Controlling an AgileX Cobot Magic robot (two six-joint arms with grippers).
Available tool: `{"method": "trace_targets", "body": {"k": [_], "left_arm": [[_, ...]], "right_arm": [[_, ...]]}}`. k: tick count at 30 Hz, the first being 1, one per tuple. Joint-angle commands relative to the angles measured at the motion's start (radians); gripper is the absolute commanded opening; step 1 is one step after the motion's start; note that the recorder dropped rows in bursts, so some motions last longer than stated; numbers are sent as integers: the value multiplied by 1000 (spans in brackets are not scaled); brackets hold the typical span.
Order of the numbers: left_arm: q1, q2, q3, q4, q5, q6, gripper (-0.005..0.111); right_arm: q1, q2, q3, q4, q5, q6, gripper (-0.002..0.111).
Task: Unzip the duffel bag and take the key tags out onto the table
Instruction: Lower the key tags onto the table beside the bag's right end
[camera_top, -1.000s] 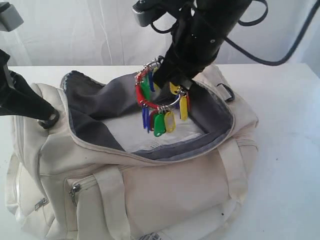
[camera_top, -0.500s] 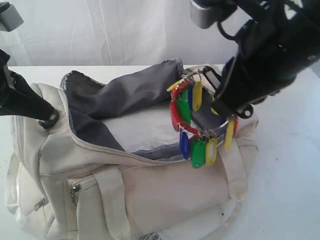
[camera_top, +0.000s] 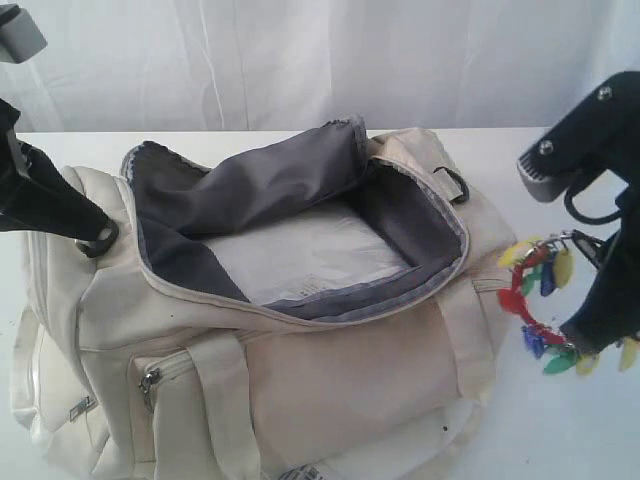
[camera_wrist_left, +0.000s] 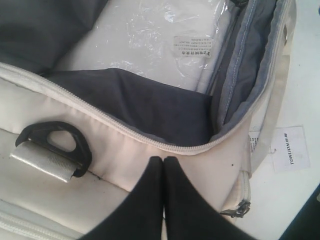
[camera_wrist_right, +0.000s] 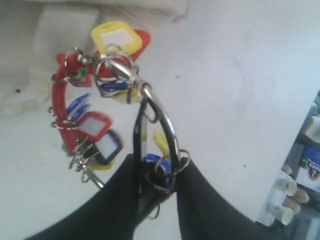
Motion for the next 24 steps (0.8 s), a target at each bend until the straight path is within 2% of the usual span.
{"method": "trace_targets", "body": {"k": [1, 11, 17, 24], "left_arm": [[-1, -11, -3, -27, 23, 1, 0], [-1, -11, -3, -28, 23, 1, 0], [-1, -11, -3, -40, 24, 1, 0], [-1, -11, -3, -51, 24, 1, 0]], "right_arm": [[-2, 61, 53, -65, -32, 56, 0], [-2, 357, 62, -72, -262, 74, 0], [-2, 592, 1, -125, -255, 74, 0], [-54, 691, -96, -131, -287, 74, 0]]}}
